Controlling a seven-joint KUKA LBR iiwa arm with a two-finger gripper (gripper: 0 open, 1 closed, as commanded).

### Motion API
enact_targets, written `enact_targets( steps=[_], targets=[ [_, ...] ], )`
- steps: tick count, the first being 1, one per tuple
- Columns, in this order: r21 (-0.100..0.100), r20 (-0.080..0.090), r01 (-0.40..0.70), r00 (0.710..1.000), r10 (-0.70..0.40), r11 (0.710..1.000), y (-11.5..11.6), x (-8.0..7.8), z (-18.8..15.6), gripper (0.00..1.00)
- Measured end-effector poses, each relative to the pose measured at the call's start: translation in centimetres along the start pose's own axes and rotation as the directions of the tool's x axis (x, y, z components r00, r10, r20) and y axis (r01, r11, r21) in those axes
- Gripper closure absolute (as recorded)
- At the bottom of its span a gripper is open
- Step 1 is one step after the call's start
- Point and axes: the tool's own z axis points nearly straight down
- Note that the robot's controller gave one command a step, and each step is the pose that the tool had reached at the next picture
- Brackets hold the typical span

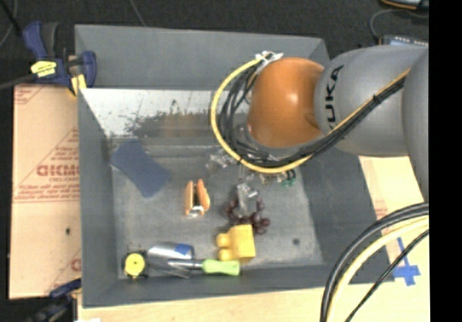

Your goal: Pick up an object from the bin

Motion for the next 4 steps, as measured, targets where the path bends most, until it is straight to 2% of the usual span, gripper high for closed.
enact_targets(
  steps=[1, 2, 3, 4],
  targets=[
    [0.005, 0.001, -0.034, 0.999, 0.034, 0.999, -1.8, 1.1, -2.5, 0.0],
    [0.005, 0.009, -0.022, 1.0, 0.022, 1.0, -1.6, 0.9, 0.1, 0.0],
    [0.001, 0.003, -0.216, 0.976, 0.216, 0.976, -3.0, 1.4, 2.2, 0.0],
    [0.002, 0.009, -0.294, 0.956, 0.294, 0.956, -4.0, 2.0, 2.7, 0.0]
  ],
)
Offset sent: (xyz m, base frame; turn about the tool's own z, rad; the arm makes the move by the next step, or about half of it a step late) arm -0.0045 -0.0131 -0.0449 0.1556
